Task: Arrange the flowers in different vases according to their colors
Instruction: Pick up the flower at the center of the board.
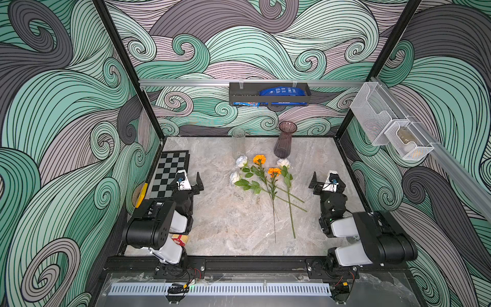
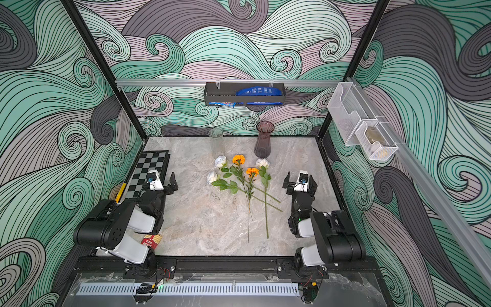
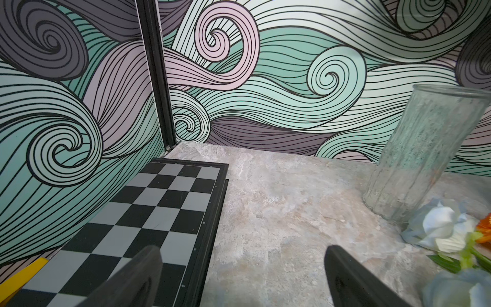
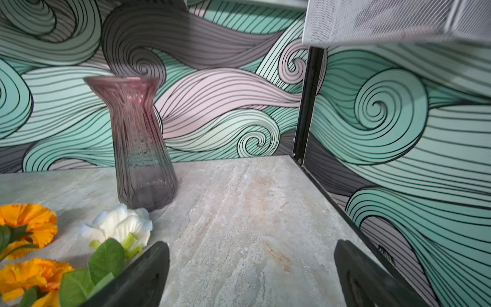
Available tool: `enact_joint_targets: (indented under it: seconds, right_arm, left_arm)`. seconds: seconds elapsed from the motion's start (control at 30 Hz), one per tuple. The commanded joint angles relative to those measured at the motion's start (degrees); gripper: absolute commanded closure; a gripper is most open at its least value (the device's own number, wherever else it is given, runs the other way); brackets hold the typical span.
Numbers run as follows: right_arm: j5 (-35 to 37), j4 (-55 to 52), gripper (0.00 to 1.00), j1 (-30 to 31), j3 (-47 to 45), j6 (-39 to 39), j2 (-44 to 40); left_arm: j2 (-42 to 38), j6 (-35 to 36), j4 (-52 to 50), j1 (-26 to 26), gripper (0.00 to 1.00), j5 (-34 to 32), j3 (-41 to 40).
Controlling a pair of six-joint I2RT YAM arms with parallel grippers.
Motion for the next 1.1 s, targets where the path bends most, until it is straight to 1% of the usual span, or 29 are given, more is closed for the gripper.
enact_joint_targets:
  seconds: [0.0, 0.03, 0.07, 0.1, 0.13, 0.17, 0.2, 0.23, 0.27, 0.3, 0.33, 0.37, 0.4, 0.43, 0.47, 0.53, 0.6, 0.63, 0.7, 0.77, 0.83, 0.87, 0.97, 1.0, 1.07]
  right_arm:
    - [9.81, -3.51, 0.0, 5.93, 0.5, -3.94, -9.96]
    - [8.01, -7.36, 0.0, 7.84, 1.98, -4.28, -15.07]
    - [4.45, -12.16, 0.0, 8.87, 3.65, -3.54, -19.43]
    - [0.6, -18.06, 0.0, 9.5, 5.92, -0.77, -23.75]
    - [-1.44, -23.89, 0.0, 9.9, 8.41, 4.82, -26.95]
    - [-2.01, -29.16, 0.0, 9.95, 10.38, 11.6, -29.15]
    - [-2.05, -33.06, 0.0, 9.94, 11.67, 17.47, -30.41]
    - [-2.36, -38.7, 0.0, 9.95, 13.3, 23.13, -31.39]
    - [-3.44, -43.43, 0.0, 9.87, 14.6, 26.02, -31.78]
    - [-5.2, -45.36, 0.0, 9.84, 15.64, 26.14, -31.56]
    - [-7.7, -45.96, 0.0, 9.85, 16.42, 24.92, -30.94]
    - [-9.33, -46.63, 0.0, 9.76, 17.13, 24.41, -30.31]
    - [-9.9, -46.53, 0.0, 9.7, 17.34, 24.14, -29.5]
    - [-9.58, -45.51, 0.0, 9.73, 16.94, 24.44, -28.76]
    - [-8.57, -45.08, 0.0, 9.48, 16.48, 26.08, -28.37]
    - [-8.15, -45.56, 0.0, 7.55, 15.17, 32.03, -28.88]
    - [-12.5, -48.28, 0.0, 5.51, 16.16, 33.48, -29.5]
    - [-12.69, -51.69, 0.0, 5.57, 17.7, 33.14, -29.6]
    - [-10.59, -56.85, 0.0, 7.12, 20.44, 31.42, -29.28]
    - [-7.81, -61.08, 0.0, 9.79, 23.0, 28.84, -28.27]
    - [-7.66, -66.47, 0.0, 11.92, 26.74, 26.44, -25.04]
    - [-8.95, -69.48, 0.0, 12.66, 29.03, 25.44, -22.38]
    - [-15.92, -77.69, 0.0, 13.55, 34.93, 23.37, -13.78]
    - [-18.38, -79.83, 0.0, 13.82, 36.58, 22.83, -10.84]
    - [-21.38, -84.02, 0.0, 13.88, 39.87, 22.0, -4.99]
  left_arm:
    - [-1.64, 0.76, 8.32, -0.34, 0.01, 1.26, -3.88]
    - [-3.7, 1.8, 9.8, -0.34, 0.01, 3.32, -5.52]
    - [-6.36, 2.8, 10.13, -0.47, 0.01, 6.27, -6.96]
    - [-11.03, 4.33, 8.95, -0.52, 0.02, 10.32, -8.28]
    - [-16.4, 6.37, 6.07, -0.98, 0.01, 13.59, -8.97]
    - [-22.51, 6.19, 1.83, -1.96, 0.01, 14.91, -9.24]
    - [-27.97, 1.55, -1.84, -2.47, 0.01, 14.8, -8.82]
    - [-34.02, -4.33, -7.9, -2.82, 0.02, 15.83, -7.26]
    - [-38.54, -7.54, -14.7, -3.28, 0.01, 17.5, -4.94]
    - [-42.29, -11.18, -22.56, -4.38, 0.01, 17.12, -1.64]
    - [-45.41, -17.35, -31.06, -5.83, 0.02, 14.18, 2.17]
    - [-46.85, -23.31, -39.87, -7.0, 0.01, 11.21, 5.47]
    - [-47.4, -28.52, -49.66, -8.22, 0.01, 9.36, 9.84]
    - [-46.71, -31.06, -56.53, -9.65, 0.01, 9.43, 13.2]
    - [-45.56, -30.83, -58.69, -11.14, 0.01, 10.04, 14.9]
    - [-42.61, -29.95, -61.52, -14.85, 0.02, 9.27, 17.46]
    - [-39.61, -29.56, -59.67, -16.15, 0.01, 10.93, 18.0]
    - [-37.76, -29.83, -57.39, -16.25, 0.01, 12.72, 18.04]
    - [-33.25, -31.73, -54.7, -16.29, 0.01, 15.67, 19.63]
    - [-28.47, -33.31, -54.96, -16.41, 0.01, 18.96, 22.24]
    - [-24.9, -32.76, -52.84, -17.31, 0.02, 21.49, 22.95]
    - [-23.83, -32.38, -52.14, -18.62, 0.01, 21.37, 22.76]
    - [-21.43, -30.29, -51.13, -23.48, 0.01, 21.17, 22.76]
    - [-20.77, -28.54, -52.73, -25.13, 0.01, 20.49, 23.89]
    - [-20.0, -25.51, -57.74, -27.42, 0.01, 16.77, 26.53]
